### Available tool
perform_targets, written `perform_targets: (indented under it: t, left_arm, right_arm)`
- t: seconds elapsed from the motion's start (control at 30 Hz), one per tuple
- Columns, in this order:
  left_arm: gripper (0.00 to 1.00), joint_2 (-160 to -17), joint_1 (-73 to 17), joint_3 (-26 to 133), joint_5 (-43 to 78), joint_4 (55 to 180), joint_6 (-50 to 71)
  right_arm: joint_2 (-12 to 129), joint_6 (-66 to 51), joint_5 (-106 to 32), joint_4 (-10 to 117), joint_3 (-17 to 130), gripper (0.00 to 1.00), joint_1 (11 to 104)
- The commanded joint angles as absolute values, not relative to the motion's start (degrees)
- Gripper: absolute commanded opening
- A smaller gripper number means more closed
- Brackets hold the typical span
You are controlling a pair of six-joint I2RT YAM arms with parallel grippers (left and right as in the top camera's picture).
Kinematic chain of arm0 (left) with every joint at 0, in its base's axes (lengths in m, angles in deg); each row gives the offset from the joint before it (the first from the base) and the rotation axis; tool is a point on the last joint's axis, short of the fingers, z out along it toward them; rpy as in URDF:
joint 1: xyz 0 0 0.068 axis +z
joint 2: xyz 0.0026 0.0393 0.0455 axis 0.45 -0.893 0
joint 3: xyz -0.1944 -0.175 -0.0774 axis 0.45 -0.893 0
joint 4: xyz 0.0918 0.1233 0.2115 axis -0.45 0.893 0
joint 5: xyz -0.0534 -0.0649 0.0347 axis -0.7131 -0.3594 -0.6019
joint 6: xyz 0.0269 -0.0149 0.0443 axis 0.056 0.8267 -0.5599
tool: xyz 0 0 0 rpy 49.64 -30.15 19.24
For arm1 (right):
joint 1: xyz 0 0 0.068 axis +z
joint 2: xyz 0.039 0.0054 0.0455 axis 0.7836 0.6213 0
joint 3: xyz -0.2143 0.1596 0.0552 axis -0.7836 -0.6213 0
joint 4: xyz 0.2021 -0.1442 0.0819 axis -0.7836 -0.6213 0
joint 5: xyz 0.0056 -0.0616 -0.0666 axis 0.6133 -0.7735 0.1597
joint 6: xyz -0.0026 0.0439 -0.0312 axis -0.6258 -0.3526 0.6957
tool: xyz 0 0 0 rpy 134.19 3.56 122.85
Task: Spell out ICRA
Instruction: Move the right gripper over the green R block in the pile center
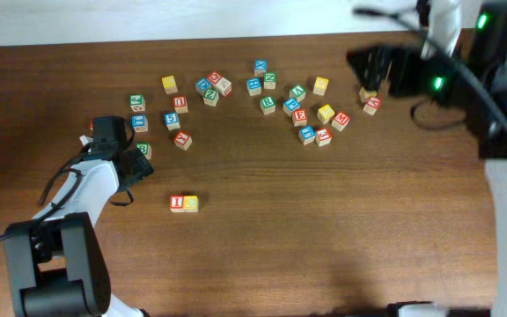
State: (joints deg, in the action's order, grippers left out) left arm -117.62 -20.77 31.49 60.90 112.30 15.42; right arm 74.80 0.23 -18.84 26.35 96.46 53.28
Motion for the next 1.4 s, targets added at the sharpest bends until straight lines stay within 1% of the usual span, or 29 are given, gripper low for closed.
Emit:
perform_targets:
  t: [0.0, 0.07, 0.27, 0.33, 0.47, 0.5, 0.53, 0.63, 0.67, 0.7, 0.73, 0.77, 0.8, 0.83, 0.97, 1.0, 1.03, 1.07, 1.13, 1.17, 1.33, 1.37]
  left_arm:
    - [0.99, -118.08, -20.68, 32.06, 60.88, 112.34, 15.53]
    - [0.99, -118.08, -20.68, 32.06, 60.88, 112.34, 15.53]
    - [0.99, -118.08, -20.68, 32.06, 60.88, 112.34, 15.53]
    - [0.99, -118.08, -20.68, 32.06, 60.88, 112.34, 15.53]
    - [0.99, -118.08, -20.68, 32.06, 60.88, 112.34, 15.53]
    - [0.99, -118.08, -20.68, 32.06, 60.88, 112.34, 15.53]
    - [0.99, -118.08, -20.68, 32.06, 60.88, 112.34, 15.53]
    - [0.99, -118.08, -20.68, 32.06, 60.88, 112.34, 15.53]
    - [0.99, -118.08, -20.68, 32.06, 60.88, 112.34, 15.53]
    - [0.99, -118.08, -20.68, 32.06, 60.88, 112.34, 15.53]
    - [0.99, -118.08, -20.68, 32.06, 60.88, 112.34, 15.53]
    - [0.99, -118.08, -20.68, 32.06, 60.88, 112.34, 15.53]
    - [0.99, -118.08, -20.68, 32.06, 60.88, 112.34, 15.53]
    - [0.99, -118.08, -20.68, 32.06, 60.88, 112.34, 15.53]
    - [0.99, -118.08, -20.68, 32.06, 60.88, 112.34, 15.53]
    - [0.99, -118.08, -20.68, 32.06, 60.88, 112.34, 15.53]
    - [0.99, -118.08, -20.68, 32.06, 60.88, 112.34, 15.53]
    - [0.99, -118.08, -20.68, 32.06, 60.88, 112.34, 15.53]
    - [0.99, -118.08, -20.68, 32.06, 60.88, 112.34, 15.53]
    - [0.99, -118.08, -20.68, 32.06, 60.88, 112.34, 15.53]
    - [0.99, -118.08, -20.68, 32.06, 60.88, 112.34, 15.53]
    - [0.99, -118.08, -20.68, 32.06, 60.88, 112.34, 15.53]
  right_arm:
    - [84.55, 4.69, -24.15, 18.70, 113.93, 0.98, 57.87]
    - [89.88, 7.27, -28.61, 16.39, 119.37, 0.98, 61.17]
    - [102.39, 13.25, -37.33, 16.60, 119.81, 0.98, 68.98]
    - [108.29, 16.31, -37.29, 17.81, 119.81, 0.98, 71.29]
    - [118.06, 16.29, -37.33, 20.93, 119.81, 0.98, 73.87]
    - [119.76, 16.29, -37.33, 21.41, 119.81, 1.00, 74.27]
    - [122.01, 16.31, -37.38, 21.98, 119.81, 0.96, 74.66]
    - [126.80, 16.27, -39.12, 22.97, 119.81, 0.66, 75.49]
    - [127.72, 16.27, -40.02, 23.01, 119.79, 0.58, 75.62]
    - [128.70, 16.27, -41.44, 23.05, 119.79, 0.41, 75.78]
    - [129.42, 16.27, -43.50, 23.23, 119.68, 0.30, 75.95]
    - [129.90, 16.27, -45.00, 23.36, 119.68, 0.17, 75.97]
    - [130.23, 16.27, -46.47, 23.64, 119.63, 0.08, 75.95]
    - [130.49, 16.29, -47.45, 24.10, 119.63, 0.04, 75.95]
    - [130.82, 16.71, -47.74, 26.33, 119.63, 0.04, 75.84]
    - [130.82, 16.66, -48.48, 27.69, 119.33, 0.19, 75.78]
    - [130.82, 16.66, -48.50, 28.39, 119.02, 0.30, 75.78]
    - [130.82, 16.66, -48.50, 28.82, 118.91, 0.44, 75.69]
    - [131.28, 16.66, -48.50, 29.50, 118.91, 0.84, 75.51]
    - [131.63, 16.66, -48.48, 29.72, 118.91, 0.91, 75.29]
    - [133.66, 16.69, -48.48, 29.89, 118.76, 0.91, 74.97]
    - [134.43, 16.69, -48.48, 30.03, 118.69, 0.89, 74.97]
